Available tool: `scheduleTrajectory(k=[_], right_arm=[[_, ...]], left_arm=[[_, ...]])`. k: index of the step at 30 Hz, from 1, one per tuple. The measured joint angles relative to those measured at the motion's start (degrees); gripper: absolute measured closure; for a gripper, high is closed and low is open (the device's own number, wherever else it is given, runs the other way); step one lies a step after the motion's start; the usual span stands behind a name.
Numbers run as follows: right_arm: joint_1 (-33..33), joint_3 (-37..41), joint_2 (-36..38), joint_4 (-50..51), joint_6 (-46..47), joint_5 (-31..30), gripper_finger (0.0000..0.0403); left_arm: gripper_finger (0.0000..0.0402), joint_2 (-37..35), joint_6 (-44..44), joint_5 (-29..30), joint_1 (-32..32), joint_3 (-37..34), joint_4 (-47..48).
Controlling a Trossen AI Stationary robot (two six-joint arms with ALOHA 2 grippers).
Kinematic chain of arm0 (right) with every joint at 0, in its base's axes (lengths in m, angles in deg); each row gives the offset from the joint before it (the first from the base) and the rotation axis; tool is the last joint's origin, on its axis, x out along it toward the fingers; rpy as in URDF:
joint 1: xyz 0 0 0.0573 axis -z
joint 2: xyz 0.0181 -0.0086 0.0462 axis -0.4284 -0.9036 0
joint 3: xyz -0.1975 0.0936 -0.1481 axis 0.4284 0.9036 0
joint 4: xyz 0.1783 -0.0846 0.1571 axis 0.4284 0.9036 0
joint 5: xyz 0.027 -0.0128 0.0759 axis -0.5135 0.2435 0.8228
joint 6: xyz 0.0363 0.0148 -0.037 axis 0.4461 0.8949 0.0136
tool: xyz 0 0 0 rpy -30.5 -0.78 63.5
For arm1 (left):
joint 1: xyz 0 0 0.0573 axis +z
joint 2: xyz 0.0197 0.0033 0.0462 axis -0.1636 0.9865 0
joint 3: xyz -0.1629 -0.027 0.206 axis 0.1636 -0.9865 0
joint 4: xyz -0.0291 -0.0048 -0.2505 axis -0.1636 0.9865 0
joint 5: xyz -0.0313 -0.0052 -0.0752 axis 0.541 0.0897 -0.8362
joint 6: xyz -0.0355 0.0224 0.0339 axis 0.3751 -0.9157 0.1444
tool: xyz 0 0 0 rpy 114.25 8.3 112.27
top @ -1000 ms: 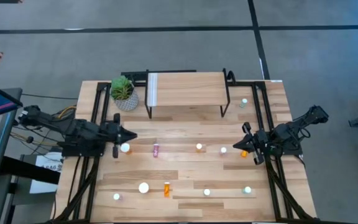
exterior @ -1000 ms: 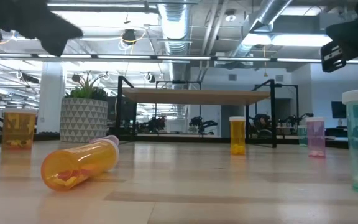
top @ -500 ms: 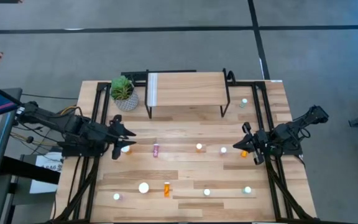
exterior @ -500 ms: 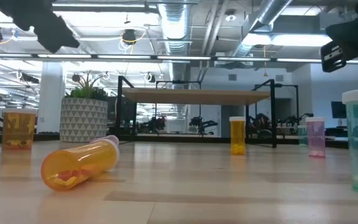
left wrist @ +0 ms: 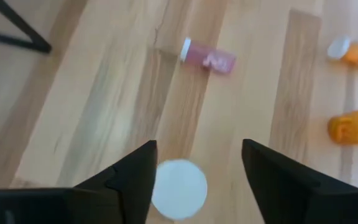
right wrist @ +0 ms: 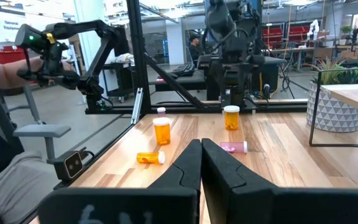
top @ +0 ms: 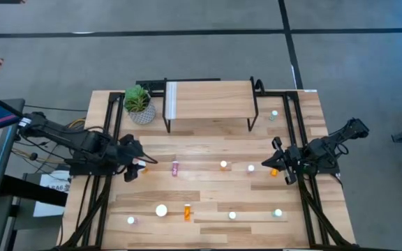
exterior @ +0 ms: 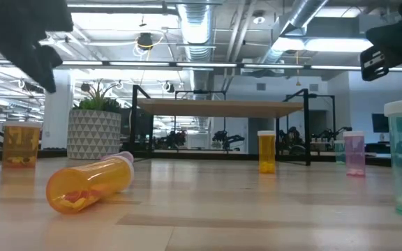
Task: Pick and place medicine bottles onto shelf by color
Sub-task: Put the big orange pill bottle on the shelf
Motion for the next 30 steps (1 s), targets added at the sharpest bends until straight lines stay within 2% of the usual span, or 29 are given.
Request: scheduleTrajectory(k=[6, 13, 30], right_arm=[[0.0, 0.0, -0.01, -0.02, 0.0, 0.01, 0.037], [0.0, -0.02, 0.0, -0.01, 0.0, 0.0, 0.037], [0.0, -0.02, 0.0, -0.02, 0.0, 0.02, 0.037]], left_arm=[[0.0134, 5.48, 0.65, -4.5, 1.51, -0.03, 2.69], [0.0126, 9.93, -1.66, -5.6, 2.51, -0.03, 2.81], [0.0126, 10.01, -2.01, -6.63, 2.54, -0.03, 2.79]])
